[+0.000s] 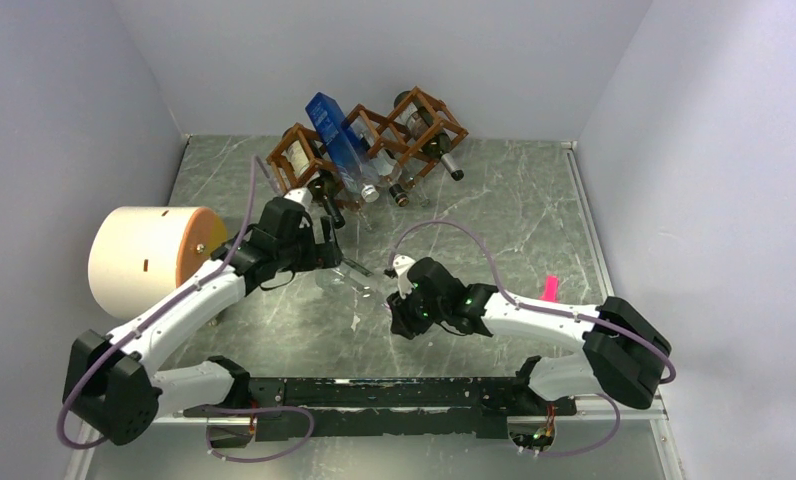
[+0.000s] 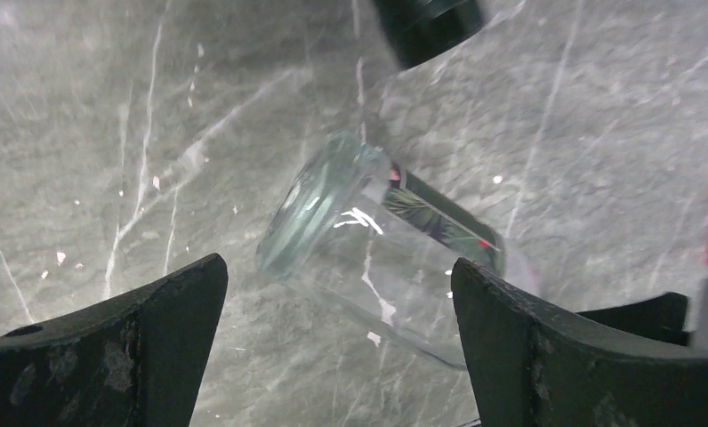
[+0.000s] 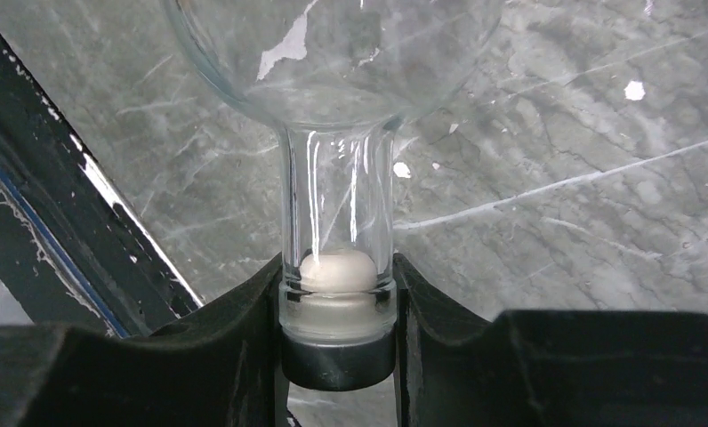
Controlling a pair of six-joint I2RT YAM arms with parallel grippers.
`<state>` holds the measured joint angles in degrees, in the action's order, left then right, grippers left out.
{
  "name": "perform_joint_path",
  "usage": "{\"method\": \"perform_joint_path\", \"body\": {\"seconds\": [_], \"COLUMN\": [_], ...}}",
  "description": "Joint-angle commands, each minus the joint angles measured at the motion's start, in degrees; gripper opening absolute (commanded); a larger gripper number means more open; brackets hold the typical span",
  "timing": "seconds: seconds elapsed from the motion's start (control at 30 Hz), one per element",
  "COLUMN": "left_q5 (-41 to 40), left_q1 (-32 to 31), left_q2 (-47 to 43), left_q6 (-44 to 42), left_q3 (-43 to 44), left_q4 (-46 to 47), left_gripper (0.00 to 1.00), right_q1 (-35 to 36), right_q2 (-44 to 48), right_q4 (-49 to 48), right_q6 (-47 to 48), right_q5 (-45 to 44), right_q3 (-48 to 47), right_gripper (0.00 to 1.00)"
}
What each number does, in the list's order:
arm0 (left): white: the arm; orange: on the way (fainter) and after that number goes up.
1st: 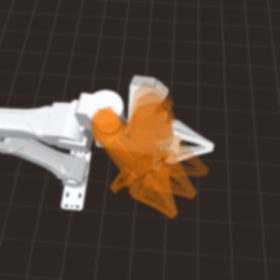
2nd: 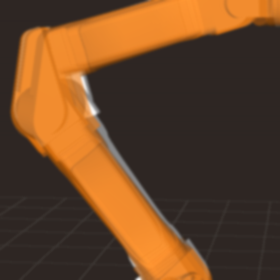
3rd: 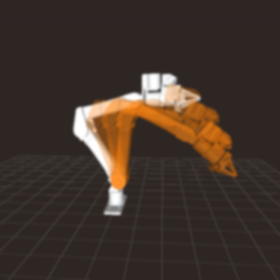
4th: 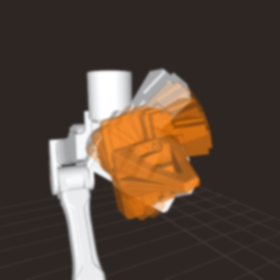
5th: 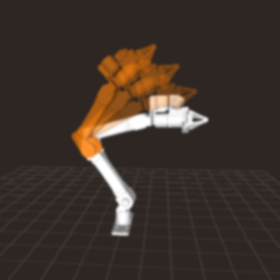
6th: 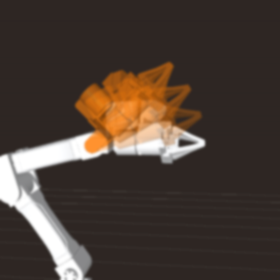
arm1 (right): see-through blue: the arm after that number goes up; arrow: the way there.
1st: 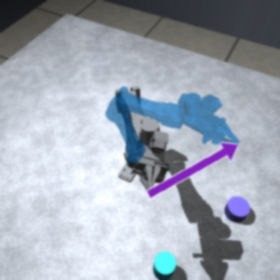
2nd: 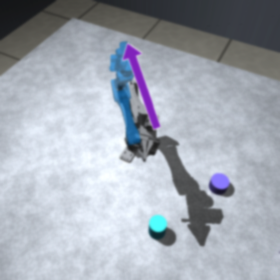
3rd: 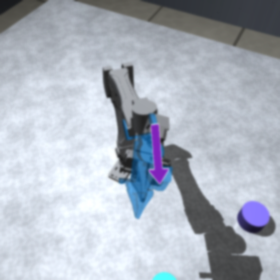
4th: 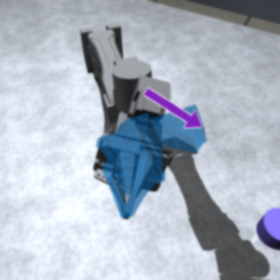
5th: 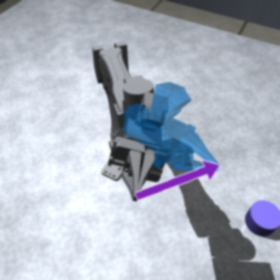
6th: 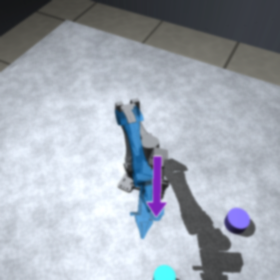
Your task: Put the wine bottle on the wine rack
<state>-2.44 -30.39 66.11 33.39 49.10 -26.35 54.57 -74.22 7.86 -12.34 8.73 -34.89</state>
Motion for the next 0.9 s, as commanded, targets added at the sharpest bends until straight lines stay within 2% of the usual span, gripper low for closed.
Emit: {"method": "perform_joint_path", "body": {"seconds": [0.0, 0.1, 0.2, 0.33, 0.4, 0.53, 0.57, 0.87], "left_q5": [4.1, 5.3, 8.3, 9.6, 10.6, 12.4, 13.0, 15.3], "left_q1": [1.1, 1.5, 1.7, 2.1, 2.3, 2.7, 2.8, 2.8], "left_q2": [3.0, 4.6, 6.5, 8.4, 8.8, 11.0, 11.5, 13.3], "left_q6": [0.7, 0.5, 0.0, -0.5, -1.1, -3.0, -3.4, -4.2], "left_q3": [-3.2, -4.3, -5.2, -6.0, -6.4, -5.7, -5.6, -5.3], "left_q4": [5.6, 8.0, 10.5, 11.9, 12.9, 11.4, 11.1, 10.6], "left_gripper": [0.99, 1.0, 1.0, 1.0, 1.0, 0.98, 0.97, 0.92], "right_q1": [0.1, 0.1, 0.1, 0.1, 0.1, 0.1, 0.2, 0.1], "right_q2": [-1.2, -2.5, -3.4, -4.5, -4.9, -5.0, -5.3, -11.5], "right_q4": [-1.1, -0.3, 1.4, 3.9, 4.3, 3.5, 3.4, 2.2], "right_q6": [1.3, 1.6, 1.7, 1.9, 2.1, 2.4, 2.6, 5.5], "right_q5": [2.3, 1.5, 0.9, -0.1, -0.7, -2.4, -2.8, -2.3], "right_q3": [-0.3, -1.0, -1.8, -3.6, -3.9, -3.9, -4.1, -8.4], "right_gripper": [0.0, 0.01, 0.09, 0.15, 0.23, 0.47, 0.51, 0.56]}}
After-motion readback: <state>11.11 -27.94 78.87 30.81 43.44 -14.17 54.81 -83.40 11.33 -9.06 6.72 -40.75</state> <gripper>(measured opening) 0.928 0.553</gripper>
